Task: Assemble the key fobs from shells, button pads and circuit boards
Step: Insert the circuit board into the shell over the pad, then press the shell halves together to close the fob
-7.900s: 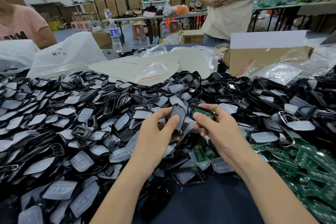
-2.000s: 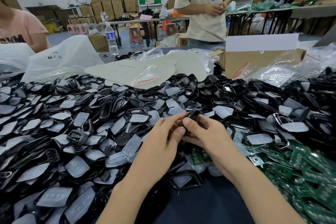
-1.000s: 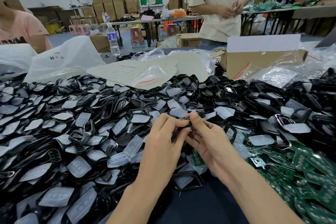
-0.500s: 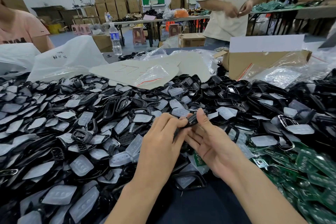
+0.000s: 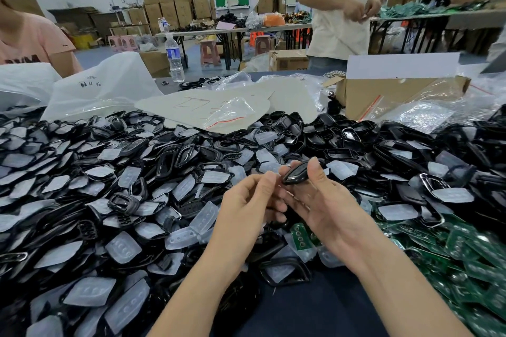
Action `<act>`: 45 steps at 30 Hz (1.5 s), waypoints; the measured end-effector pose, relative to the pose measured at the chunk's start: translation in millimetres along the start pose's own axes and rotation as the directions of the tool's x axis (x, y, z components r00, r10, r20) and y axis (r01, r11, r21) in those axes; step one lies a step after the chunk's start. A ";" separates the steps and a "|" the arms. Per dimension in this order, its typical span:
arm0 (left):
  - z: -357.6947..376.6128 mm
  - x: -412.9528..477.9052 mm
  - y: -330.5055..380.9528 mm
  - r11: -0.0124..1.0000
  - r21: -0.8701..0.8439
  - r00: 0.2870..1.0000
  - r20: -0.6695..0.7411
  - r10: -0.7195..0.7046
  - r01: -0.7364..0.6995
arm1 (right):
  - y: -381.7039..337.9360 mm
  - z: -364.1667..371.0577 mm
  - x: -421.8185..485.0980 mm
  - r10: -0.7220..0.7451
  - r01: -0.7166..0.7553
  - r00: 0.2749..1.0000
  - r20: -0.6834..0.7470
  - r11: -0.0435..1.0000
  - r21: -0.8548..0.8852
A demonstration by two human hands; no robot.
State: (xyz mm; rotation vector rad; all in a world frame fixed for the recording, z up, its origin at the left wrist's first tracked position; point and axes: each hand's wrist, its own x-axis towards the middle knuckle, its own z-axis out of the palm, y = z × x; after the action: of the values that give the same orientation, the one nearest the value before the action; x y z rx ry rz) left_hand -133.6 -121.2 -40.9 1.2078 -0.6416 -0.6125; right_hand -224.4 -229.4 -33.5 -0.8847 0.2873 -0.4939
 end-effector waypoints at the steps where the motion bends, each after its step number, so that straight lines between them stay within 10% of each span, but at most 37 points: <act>1: 0.1 -0.2 -0.3 1.000 -0.014 1.000 -0.014 -0.001 0.001 | 0.3 -0.2 0.4 0.009 -0.009 1.000 -0.012 1.000 -0.001; 8: -5.4 -3.4 -7.9 0.635 0.659 0.876 0.077 0.476 -0.403 | 2.2 3.0 -0.5 0.100 -0.085 0.991 -0.084 0.982 0.171; 19: -10.0 0.1 -12.2 0.363 0.761 0.737 0.214 0.641 -0.537 | 9.8 2.0 0.4 0.187 -0.157 0.977 -0.107 0.958 0.239; 28: -12.7 2.0 -11.4 0.411 0.746 0.776 0.219 0.592 -0.524 | 9.0 3.8 -1.4 0.192 -0.158 0.971 -0.142 0.962 0.221; 36: -6.9 1.9 -1.3 0.985 0.169 1.000 -0.011 -0.028 0.029 | 2.0 0.5 -1.3 0.026 -0.029 0.998 -0.065 0.999 -0.042; 45: -9.4 2.4 6.8 0.899 -0.241 0.928 0.171 -0.332 0.366 | -1.5 1.8 -7.7 -0.108 0.137 0.985 0.133 0.961 -0.238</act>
State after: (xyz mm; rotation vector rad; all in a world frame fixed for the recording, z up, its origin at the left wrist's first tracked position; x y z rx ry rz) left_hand -124.5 -115.2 -36.2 1.0380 -0.4274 -1.0532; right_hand -230.6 -225.0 -31.0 -1.1758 0.1878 -0.5251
